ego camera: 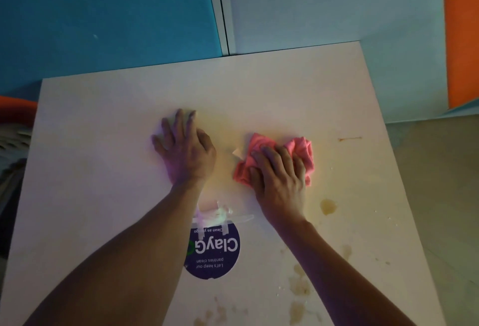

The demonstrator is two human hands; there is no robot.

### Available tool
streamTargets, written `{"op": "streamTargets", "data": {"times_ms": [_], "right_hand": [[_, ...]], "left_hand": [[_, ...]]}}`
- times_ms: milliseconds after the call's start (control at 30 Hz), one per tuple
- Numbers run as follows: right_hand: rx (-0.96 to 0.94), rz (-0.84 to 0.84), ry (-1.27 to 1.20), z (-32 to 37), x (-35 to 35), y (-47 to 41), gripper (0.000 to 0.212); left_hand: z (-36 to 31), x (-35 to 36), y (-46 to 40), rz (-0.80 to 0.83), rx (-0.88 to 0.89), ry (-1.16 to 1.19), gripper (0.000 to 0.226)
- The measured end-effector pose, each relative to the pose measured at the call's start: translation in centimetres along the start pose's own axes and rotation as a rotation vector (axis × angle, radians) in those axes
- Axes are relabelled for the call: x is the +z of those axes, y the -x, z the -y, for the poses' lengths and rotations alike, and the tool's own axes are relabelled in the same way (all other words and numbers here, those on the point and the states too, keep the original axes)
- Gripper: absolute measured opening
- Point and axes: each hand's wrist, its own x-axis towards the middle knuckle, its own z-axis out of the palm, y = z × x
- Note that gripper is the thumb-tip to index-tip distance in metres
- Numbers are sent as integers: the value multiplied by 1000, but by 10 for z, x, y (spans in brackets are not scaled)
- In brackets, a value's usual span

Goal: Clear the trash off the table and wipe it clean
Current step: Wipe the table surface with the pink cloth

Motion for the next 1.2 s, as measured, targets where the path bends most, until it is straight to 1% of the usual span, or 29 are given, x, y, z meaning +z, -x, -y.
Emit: {"op": "streamTargets", "data": {"times_ms": [133, 233, 433, 500, 567, 633, 733, 800, 933, 1033, 1200], "right_hand": [[-6, 27, -18, -3, -17, 32, 31], [3, 46, -38, -13, -37, 64, 32], [124, 32, 1, -18, -56, 105, 34], [147, 42, 9, -19, -57, 108, 34], [157, 48, 17, -18, -57, 110, 36], [164, 56, 21, -18, -55, 112, 37], [173, 40, 48, -18, -53, 112, 38], [185, 23, 49, -20, -52, 109, 39], [174, 28, 51, -36, -49, 98, 42], [202, 32, 75, -51, -48, 81, 44], [224, 1, 119, -87, -38, 31, 43]], "left_hand": [[1, -1, -1, 13, -2, 13, 50], [1, -1, 0, 58, 7, 22, 49], [5, -2, -1, 64, 30, 5, 48], [4, -3, 1, 30, 77, 4, 45], [2, -3, 8, -25, 171, -2, 41], [-8, -4, 19, -38, 205, 27, 41], [-46, 0, 43, 69, 149, 77, 46], [-70, 2, 59, 105, 152, 84, 48], [-77, 5, 69, 41, 185, 61, 47], [-78, 4, 71, -11, 179, 58, 46], [-82, 9, 68, -87, 181, 46, 44]]}}
